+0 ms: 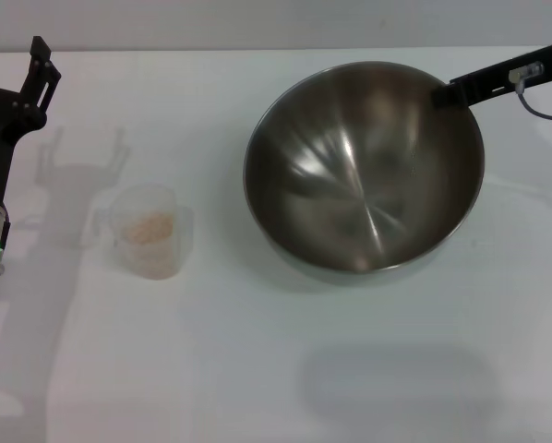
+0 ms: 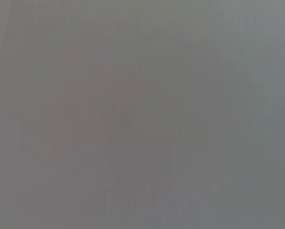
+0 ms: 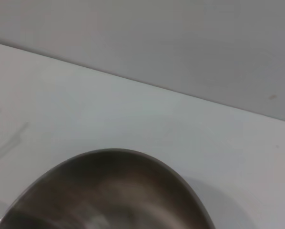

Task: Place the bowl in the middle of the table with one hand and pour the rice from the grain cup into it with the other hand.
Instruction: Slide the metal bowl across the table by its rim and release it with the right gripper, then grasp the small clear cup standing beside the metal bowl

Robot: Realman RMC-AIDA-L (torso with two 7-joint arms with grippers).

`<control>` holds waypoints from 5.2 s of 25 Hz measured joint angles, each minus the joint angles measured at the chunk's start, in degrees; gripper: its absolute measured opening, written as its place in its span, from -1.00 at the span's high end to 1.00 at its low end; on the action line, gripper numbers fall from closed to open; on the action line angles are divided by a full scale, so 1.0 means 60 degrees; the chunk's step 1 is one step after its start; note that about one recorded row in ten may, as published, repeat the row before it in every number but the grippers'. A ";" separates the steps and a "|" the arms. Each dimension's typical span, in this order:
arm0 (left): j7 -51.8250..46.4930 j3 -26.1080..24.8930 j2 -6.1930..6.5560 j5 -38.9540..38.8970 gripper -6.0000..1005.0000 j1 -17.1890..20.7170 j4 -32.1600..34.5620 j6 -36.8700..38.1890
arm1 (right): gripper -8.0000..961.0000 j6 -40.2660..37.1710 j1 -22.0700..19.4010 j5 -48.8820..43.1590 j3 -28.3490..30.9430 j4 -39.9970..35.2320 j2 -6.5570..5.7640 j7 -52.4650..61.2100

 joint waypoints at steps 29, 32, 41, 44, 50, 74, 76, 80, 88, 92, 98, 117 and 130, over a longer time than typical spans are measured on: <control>0.0000 0.0000 0.0003 0.0096 -0.73 -0.0099 -0.0002 0.0000 | 0.91 -0.0146 -0.0031 0.1904 0.0128 0.1921 -0.0019 -0.1427; 0.0000 0.0054 0.0001 0.0144 -0.73 -0.0102 -0.0003 -0.0002 | 0.91 -0.0224 -0.0022 0.1904 0.0129 0.2156 -0.0021 -0.1484; 0.0000 0.0187 -0.0001 0.0148 -0.73 -0.0052 -0.0062 -0.0004 | 0.91 -0.0484 -0.0079 0.1893 0.0129 0.2387 -0.0026 -0.1634; 0.0000 0.0219 -0.0001 0.0147 -0.73 -0.0038 -0.0084 -0.0002 | 0.91 -0.0572 -0.0059 0.1899 0.0129 0.2495 -0.0025 -0.1642; 0.0000 0.0220 -0.0001 0.0147 -0.73 -0.0030 -0.0104 0.0000 | 0.79 -0.0888 0.0058 0.1930 0.0008 0.2720 -0.0007 -0.1868; 0.0000 0.0219 -0.0001 0.0074 -0.73 0.0139 -0.0083 -0.0001 | 0.09 -0.5889 -0.0942 0.3450 -0.1382 0.1006 0.0069 -0.5207; 0.0000 0.0219 0.0000 0.0075 -0.73 0.0139 -0.0083 0.0000 | 0.09 -0.7377 -0.1252 0.3795 -0.2082 0.1005 0.0070 -0.5623; 0.0000 0.0219 0.0000 0.0079 -0.73 0.0138 -0.0089 0.0000 | 0.09 -0.9927 -0.1757 0.4537 -0.3377 0.1020 0.0075 -0.6348; -0.0198 0.0208 0.0001 0.0073 -0.73 0.0126 -0.0134 0.0143 | 0.09 -1.8708 -0.2209 0.4918 -0.7758 0.2274 0.0085 -0.5267; -0.0226 0.0195 -0.0001 0.0077 -0.72 0.0117 -0.0136 0.0151 | 0.09 -2.0733 -0.2037 0.3632 -0.8365 0.3455 0.0070 -0.2468; -0.0249 0.0209 -0.0001 0.0083 -0.72 0.0194 -0.0209 0.0273 | 0.09 -2.3982 -0.1827 0.0375 -0.8415 0.6641 0.0038 0.3919; -0.0113 0.1192 0.0015 0.0148 -0.72 0.1644 0.0036 0.1051 | 0.09 -2.6485 -0.1800 -0.0054 -0.8425 1.1281 0.0007 0.7919; -0.0238 0.2384 0.0078 0.0144 -0.72 0.2747 0.0260 0.2371 | 0.09 -2.5512 -0.1120 0.0030 -0.8211 1.1386 -0.0185 0.7615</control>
